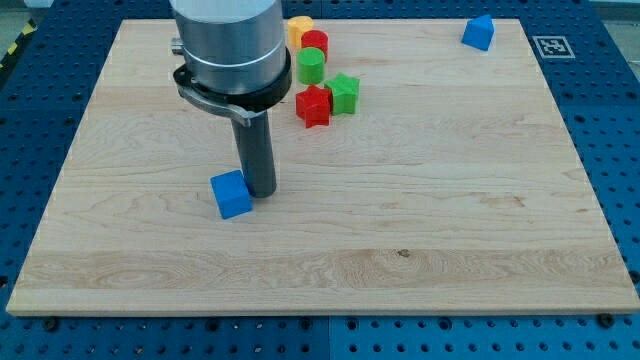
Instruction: Place the blue cube to the bottom left of the board
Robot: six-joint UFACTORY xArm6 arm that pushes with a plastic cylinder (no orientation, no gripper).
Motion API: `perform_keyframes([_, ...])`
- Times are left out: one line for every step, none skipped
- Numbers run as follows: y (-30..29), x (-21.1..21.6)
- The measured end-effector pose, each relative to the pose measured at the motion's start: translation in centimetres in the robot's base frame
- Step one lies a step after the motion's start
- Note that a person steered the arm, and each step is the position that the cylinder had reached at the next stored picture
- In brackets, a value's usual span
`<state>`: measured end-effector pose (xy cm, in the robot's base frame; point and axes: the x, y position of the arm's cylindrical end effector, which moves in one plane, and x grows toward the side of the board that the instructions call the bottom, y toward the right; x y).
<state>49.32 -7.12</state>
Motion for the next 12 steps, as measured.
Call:
perform_keyframes([-0.2,-0.5])
perform_keyframes([-0.2,-0.8])
perform_keyframes([-0.2,-1.1])
perform_keyframes([-0.2,-3.2])
perform_keyframes([-0.7,-3.2])
perform_keyframes([-1.3,-2.7])
perform_keyframes([-1.3,-1.1])
perform_keyframes([-2.4,0.3])
perform_keyframes([-3.2,1.1])
perform_keyframes([-1.0,3.2])
perform_keyframes([-2.3,3.6])
perform_keyframes([-5.2,3.6])
